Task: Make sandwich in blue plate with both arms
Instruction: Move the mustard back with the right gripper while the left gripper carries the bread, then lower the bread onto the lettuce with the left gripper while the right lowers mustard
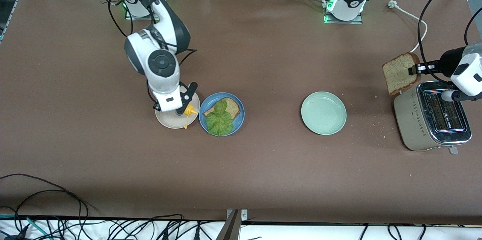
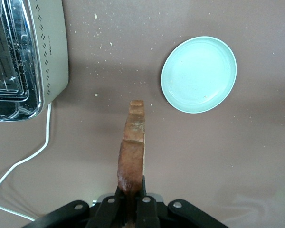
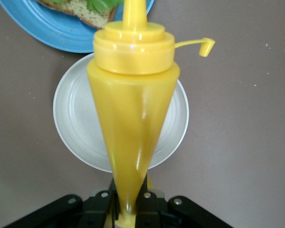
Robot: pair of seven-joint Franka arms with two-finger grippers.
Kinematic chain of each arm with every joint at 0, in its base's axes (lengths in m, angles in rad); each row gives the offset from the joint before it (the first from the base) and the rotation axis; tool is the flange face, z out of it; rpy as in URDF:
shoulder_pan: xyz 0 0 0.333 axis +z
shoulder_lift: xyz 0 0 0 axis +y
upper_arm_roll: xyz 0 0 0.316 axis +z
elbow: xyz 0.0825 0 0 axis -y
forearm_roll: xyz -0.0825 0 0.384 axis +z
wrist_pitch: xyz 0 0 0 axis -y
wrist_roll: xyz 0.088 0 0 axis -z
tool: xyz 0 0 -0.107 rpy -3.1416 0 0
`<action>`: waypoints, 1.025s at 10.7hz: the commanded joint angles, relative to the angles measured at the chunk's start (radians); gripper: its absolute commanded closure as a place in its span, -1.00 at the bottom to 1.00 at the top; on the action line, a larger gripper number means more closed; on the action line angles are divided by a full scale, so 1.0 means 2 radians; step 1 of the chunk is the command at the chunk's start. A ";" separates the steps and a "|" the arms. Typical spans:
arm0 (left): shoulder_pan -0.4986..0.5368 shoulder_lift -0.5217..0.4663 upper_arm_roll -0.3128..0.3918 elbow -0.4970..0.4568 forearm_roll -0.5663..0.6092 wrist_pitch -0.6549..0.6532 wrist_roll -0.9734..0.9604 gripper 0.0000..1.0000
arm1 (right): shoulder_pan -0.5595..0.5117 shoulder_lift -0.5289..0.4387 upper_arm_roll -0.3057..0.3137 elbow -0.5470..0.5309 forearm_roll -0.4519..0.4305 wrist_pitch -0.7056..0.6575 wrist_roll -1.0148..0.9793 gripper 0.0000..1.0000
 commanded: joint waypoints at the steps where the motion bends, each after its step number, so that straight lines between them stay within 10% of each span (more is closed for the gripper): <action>1: -0.014 -0.002 0.000 -0.006 -0.026 0.006 -0.020 1.00 | -0.098 -0.004 0.037 -0.001 0.099 0.004 -0.133 1.00; 6: -0.135 0.027 0.000 0.000 -0.094 0.072 -0.242 1.00 | -0.210 0.040 0.037 0.010 0.266 0.001 -0.401 1.00; 11: -0.275 0.095 0.001 0.003 -0.094 0.294 -0.484 1.00 | -0.272 0.095 0.036 0.015 0.365 -0.003 -0.571 1.00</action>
